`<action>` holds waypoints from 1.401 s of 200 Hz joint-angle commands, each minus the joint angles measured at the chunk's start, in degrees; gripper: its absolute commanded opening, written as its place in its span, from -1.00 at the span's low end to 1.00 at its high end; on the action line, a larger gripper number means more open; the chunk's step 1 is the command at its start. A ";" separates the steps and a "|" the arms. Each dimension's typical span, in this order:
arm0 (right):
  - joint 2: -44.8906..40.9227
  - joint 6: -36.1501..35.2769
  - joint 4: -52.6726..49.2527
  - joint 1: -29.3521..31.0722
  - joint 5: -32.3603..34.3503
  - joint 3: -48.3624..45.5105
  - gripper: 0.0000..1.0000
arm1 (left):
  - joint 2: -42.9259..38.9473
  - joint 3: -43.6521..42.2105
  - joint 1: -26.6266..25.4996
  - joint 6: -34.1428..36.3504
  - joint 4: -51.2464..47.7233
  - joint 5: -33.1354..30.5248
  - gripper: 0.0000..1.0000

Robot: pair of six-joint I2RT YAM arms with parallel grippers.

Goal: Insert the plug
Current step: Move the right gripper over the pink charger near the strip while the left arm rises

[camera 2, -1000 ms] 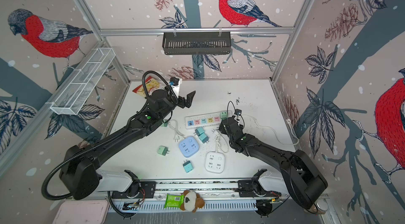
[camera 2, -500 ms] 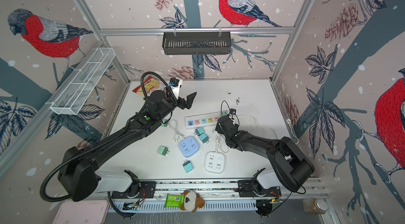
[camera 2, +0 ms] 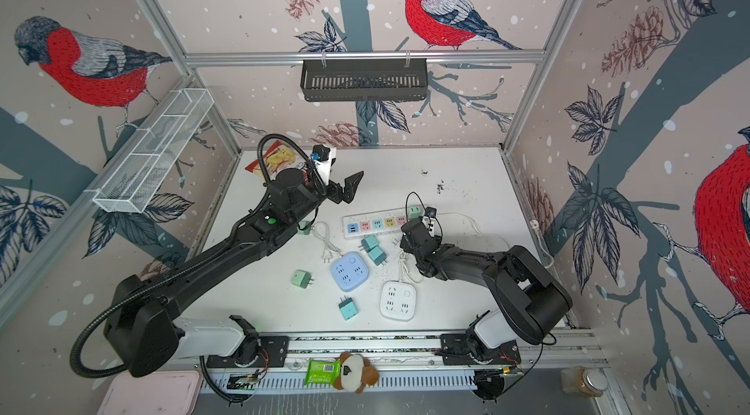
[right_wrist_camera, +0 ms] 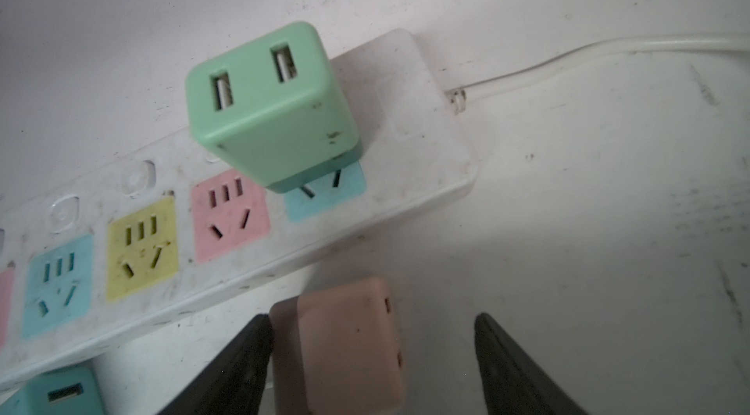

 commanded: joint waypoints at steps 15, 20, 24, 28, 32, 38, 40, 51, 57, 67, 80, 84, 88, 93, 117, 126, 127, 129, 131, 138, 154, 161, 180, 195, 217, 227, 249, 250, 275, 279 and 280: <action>-1.93 1.36 0.40 0.08 1.70 -2.25 0.52 | -0.39 1.01 0.06 -1.17 2.72 0.38 0.97; -2.22 1.36 0.33 0.10 1.63 -2.58 0.51 | -0.46 1.04 0.06 -1.59 2.88 0.62 0.97; -2.38 1.36 0.15 0.10 1.62 -2.65 0.50 | -0.54 1.06 0.06 -1.88 2.90 0.82 0.97; -2.72 1.35 -0.06 0.10 1.73 -2.91 0.50 | -0.62 1.06 0.06 -2.29 2.97 1.04 0.97; -3.02 1.43 -0.26 0.07 1.96 -3.11 0.49 | -0.66 1.05 0.04 -2.56 2.94 1.18 0.97; -3.58 1.66 -0.53 0.01 2.21 -3.47 0.49 | -0.89 1.13 0.06 -3.02 2.90 1.64 0.96; -3.79 1.70 -0.70 0.01 2.22 -3.63 0.49 | -0.95 1.08 0.06 -3.06 2.77 1.84 0.97; -5.31 2.09 -1.14 -0.08 2.34 -4.59 0.47 | -1.12 0.72 -0.02 -2.97 3.24 2.29 0.97; -6.29 2.43 -1.34 -0.08 2.45 -5.27 0.47 | -1.16 0.86 0.03 -2.99 2.85 2.19 0.97; -8.26 3.17 -1.90 -0.12 2.66 -6.33 0.46 | -1.24 1.15 -0.02 -2.79 2.05 2.08 0.97; -10.87 3.77 -3.50 -0.16 3.24 -7.13 0.45 | -1.34 0.99 -0.01 -2.47 1.94 1.96 0.97; -11.63 3.82 -4.09 -0.16 3.49 -7.23 0.45 | -1.41 0.76 -0.02 -2.39 2.03 1.91 0.96; -12.34 3.98 -4.70 -0.16 3.56 -7.34 0.44 | -1.39 0.55 0.02 -2.38 2.20 1.78 0.97; -13.16 4.13 -5.35 -0.16 3.63 -7.43 0.44 | -1.30 0.37 -0.01 -2.33 2.38 1.67 0.97; -16.14 4.37 -5.83 0.16 1.17 -7.80 0.41 | -1.17 -0.08 -0.02 -2.20 2.97 1.56 0.97; -16.26 4.35 -4.82 0.71 0.04 -7.91 0.41 | -1.17 -0.08 0.00 -2.03 3.20 1.49 0.97; -16.27 4.35 -4.71 0.80 -0.05 -7.92 0.41 | -1.17 -0.08 0.03 -1.98 3.23 1.48 0.97; -16.26 4.31 -4.51 0.93 -0.17 -7.87 0.41 | -1.17 -0.08 -0.01 -1.95 3.18 1.40 0.97; -16.19 4.27 -4.33 1.08 -0.33 -7.74 0.41 | -1.15 -0.08 0.00 -1.92 3.24 1.39 0.97; -15.77 4.09 -3.86 1.47 -0.66 -7.35 0.42 | -1.14 -0.08 -0.02 -1.70 3.14 1.25 0.97; -14.22 3.42 -3.93 1.94 -0.19 -5.44 0.45 | -1.08 -0.08 0.03 -1.09 3.58 1.22 0.96; -13.39 3.20 -4.15 1.95 0.61 -4.61 0.49 | -0.92 -0.08 -0.01 -0.81 3.60 0.91 0.97; -10.39 2.91 -4.59 1.79 2.97 -2.67 0.62 | -0.51 -0.08 0.06 -0.12 3.95 -0.17 0.97; -7.97 2.61 -4.21 1.36 3.37 -1.50 0.65 | 0.11 -0.04 0.07 0.08 4.30 -0.77 0.97; -4.32 1.65 -2.85 0.98 1.88 -0.04 0.65 | 1.03 0.68 0.09 0.00 3.55 -0.83 0.97; -2.83 1.39 -2.83 0.90 1.99 0.67 0.65 | 1.16 0.89 0.06 0.08 2.93 -0.73 0.97; -1.00 1.11 -2.66 0.42 2.22 0.86 0.65 | 1.25 0.58 0.07 -0.26 3.21 -0.99 0.97; -0.91 1.10 -2.66 0.39 2.18 0.86 0.65 | 1.23 0.60 0.07 -0.26 3.19 -0.99 0.97; -1.01 1.36 -2.68 0.10 2.57 -0.55 0.64 | 0.97 0.50 0.08 -0.47 2.75 -0.64 0.97; -1.25 1.51 -2.62 0.03 2.71 -1.04 0.64 | 0.88 0.37 0.06 -0.44 2.84 -0.64 0.97; -1.25 1.51 -2.62 0.03 2.71 -1.04 0.64 | 0.87 0.37 0.02 -0.44 2.87 -0.64 0.97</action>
